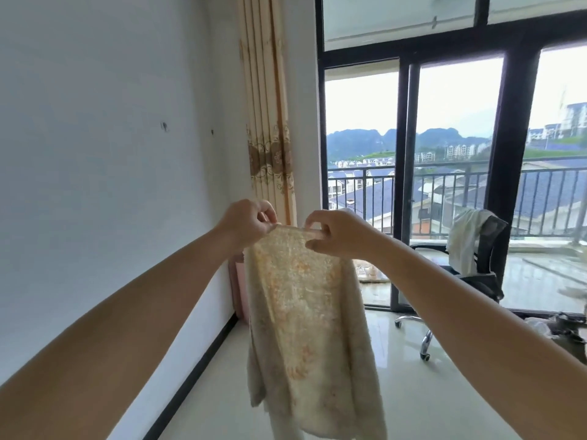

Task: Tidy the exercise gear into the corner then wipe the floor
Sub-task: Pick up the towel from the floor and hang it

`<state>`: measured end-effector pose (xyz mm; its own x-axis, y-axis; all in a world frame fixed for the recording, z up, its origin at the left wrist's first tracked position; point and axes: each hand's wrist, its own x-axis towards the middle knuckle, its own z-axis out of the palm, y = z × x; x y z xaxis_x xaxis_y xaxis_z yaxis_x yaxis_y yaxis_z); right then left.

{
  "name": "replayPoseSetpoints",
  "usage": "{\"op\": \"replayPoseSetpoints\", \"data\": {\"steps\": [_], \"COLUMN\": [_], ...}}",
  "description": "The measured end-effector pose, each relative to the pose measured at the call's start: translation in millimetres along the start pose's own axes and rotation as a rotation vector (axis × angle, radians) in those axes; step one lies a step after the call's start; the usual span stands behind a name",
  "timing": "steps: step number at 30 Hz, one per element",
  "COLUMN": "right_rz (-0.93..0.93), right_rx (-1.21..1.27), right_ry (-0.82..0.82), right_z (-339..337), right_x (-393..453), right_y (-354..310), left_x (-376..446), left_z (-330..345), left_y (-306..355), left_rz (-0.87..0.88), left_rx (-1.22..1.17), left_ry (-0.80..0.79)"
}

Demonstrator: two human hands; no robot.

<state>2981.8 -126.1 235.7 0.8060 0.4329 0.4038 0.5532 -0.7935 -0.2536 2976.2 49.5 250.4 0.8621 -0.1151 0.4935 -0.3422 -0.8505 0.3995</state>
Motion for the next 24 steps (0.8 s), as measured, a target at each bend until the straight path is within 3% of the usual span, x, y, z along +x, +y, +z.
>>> {"op": "replayPoseSetpoints", "data": {"steps": [6,14,24], "right_rz": [-0.079,-0.084,-0.228], "right_rx": [-0.209,-0.201,-0.069], "right_ry": [0.085,-0.016,0.006], "right_z": [21,47,146], "right_x": [116,296,530], "right_y": [99,210,300], "left_x": [133,311,495], "left_z": [60,128,199], "left_y": [-41,-119,-260], "left_rz": [0.089,0.100,-0.077], "left_rx": [-0.083,-0.134,-0.102], "left_ry": [-0.029,-0.106,0.074]}}
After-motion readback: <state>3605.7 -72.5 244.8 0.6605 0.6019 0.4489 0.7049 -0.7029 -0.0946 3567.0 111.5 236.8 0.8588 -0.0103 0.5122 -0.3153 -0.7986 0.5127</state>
